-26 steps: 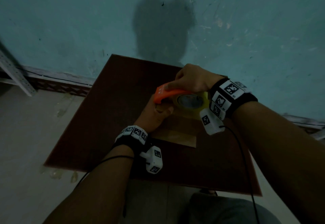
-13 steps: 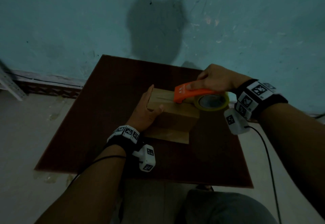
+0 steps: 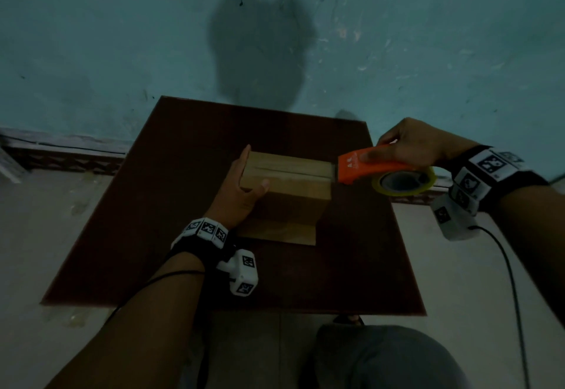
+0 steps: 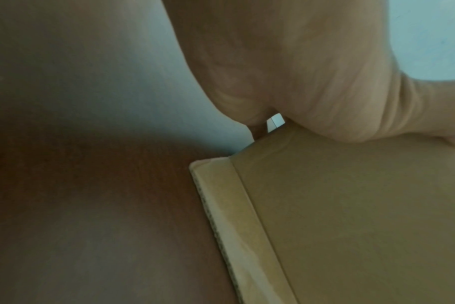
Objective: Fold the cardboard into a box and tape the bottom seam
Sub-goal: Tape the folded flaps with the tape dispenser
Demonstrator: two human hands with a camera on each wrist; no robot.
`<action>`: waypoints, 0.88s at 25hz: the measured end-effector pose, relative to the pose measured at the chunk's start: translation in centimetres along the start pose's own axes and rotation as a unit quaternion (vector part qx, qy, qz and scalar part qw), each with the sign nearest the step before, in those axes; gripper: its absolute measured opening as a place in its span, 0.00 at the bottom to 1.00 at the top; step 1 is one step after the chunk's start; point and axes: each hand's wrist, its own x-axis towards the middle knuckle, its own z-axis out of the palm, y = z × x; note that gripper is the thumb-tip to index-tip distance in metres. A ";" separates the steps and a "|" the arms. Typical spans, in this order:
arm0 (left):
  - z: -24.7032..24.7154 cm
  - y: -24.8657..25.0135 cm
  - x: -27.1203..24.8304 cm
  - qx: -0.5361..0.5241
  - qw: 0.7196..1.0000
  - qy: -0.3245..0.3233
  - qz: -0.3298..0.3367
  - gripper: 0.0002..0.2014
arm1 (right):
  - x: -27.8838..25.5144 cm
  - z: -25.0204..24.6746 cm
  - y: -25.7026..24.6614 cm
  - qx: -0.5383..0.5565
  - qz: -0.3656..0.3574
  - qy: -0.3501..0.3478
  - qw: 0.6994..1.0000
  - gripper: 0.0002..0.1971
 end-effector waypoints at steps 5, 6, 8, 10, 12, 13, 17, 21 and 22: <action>-0.1 0.8 -0.4 -0.008 1.000 -0.005 -0.005 0.55 | -0.3 1.4 1.3 -0.008 0.020 -0.011 1.000 0.21; -0.1 0.9 -0.5 -0.005 1.000 -0.004 -0.006 0.53 | -0.1 1.7 1.2 -0.015 0.022 -0.014 1.000 0.21; -0.1 1.0 -0.5 -0.001 1.000 -0.003 -0.006 0.53 | 0.3 2.1 1.2 -0.021 0.033 -0.018 0.999 0.23; -0.1 1.1 -0.6 -0.004 1.000 -0.001 -0.007 0.55 | 0.7 2.5 1.1 -0.027 0.041 -0.020 0.999 0.25; -0.2 1.2 -0.6 -0.006 1.000 0.000 -0.010 0.55 | 1.1 3.0 0.9 -0.027 0.041 -0.019 0.999 0.25; -0.3 1.1 -0.5 -0.006 1.000 -0.003 -0.015 0.54 | 1.3 3.2 0.7 -0.027 0.038 -0.019 0.999 0.25; -0.5 1.4 -0.6 -0.002 0.999 -0.001 -0.039 0.47 | 1.7 3.5 0.0 -0.034 0.021 -0.016 0.999 0.23; -0.9 2.3 -1.0 -0.013 0.999 -0.003 -0.049 0.47 | 2.3 3.3 -0.5 -0.064 0.020 -0.022 0.997 0.23; -0.8 2.7 -1.0 -0.014 0.999 -0.002 -0.051 0.45 | 2.5 3.3 -0.7 -0.073 0.019 -0.025 0.997 0.23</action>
